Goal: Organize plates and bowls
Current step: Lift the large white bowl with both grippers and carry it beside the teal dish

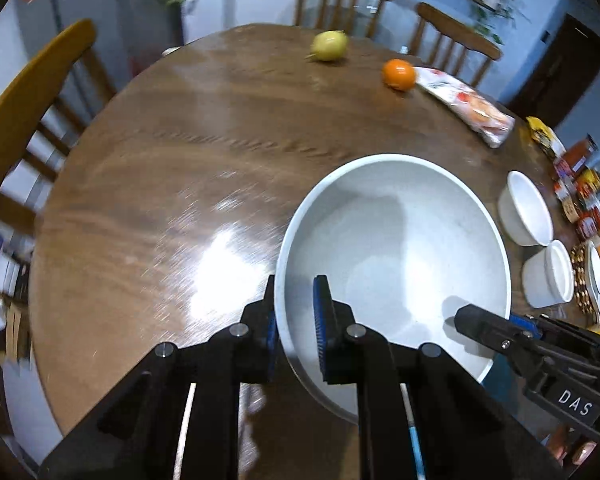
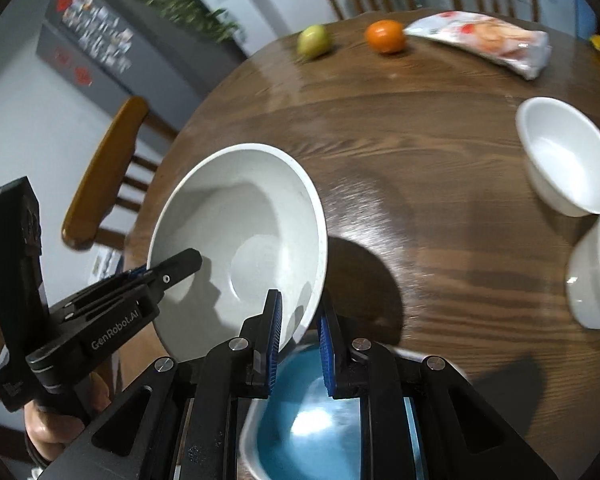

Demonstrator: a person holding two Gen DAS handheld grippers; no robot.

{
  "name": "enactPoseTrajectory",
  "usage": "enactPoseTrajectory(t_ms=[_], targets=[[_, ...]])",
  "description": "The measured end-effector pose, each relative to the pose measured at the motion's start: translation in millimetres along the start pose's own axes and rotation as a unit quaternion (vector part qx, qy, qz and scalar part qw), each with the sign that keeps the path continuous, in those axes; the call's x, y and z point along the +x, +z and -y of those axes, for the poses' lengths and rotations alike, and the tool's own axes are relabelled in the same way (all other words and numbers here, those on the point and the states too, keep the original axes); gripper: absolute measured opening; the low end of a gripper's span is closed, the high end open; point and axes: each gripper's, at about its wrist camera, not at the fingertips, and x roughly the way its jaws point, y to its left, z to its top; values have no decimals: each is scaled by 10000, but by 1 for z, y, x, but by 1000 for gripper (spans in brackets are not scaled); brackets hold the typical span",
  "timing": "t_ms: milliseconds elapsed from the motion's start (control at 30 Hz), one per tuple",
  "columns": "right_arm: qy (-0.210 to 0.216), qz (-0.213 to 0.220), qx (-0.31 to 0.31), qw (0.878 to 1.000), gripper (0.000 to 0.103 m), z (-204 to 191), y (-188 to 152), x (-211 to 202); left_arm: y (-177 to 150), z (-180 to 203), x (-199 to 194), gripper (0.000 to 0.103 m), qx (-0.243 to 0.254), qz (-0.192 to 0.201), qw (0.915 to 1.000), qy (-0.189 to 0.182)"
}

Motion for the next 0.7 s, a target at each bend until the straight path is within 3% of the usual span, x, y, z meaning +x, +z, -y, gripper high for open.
enactPoseTrajectory(t_ms=[300,700], targets=[[168,-508,-443,9976,19,-43,-5,42,-15,-47,-6,12,-466,-93,9979,432],[128,-868,-478,9950,19,-51,-17,61,-27,-63,5,13,-669,-287,9960,513]])
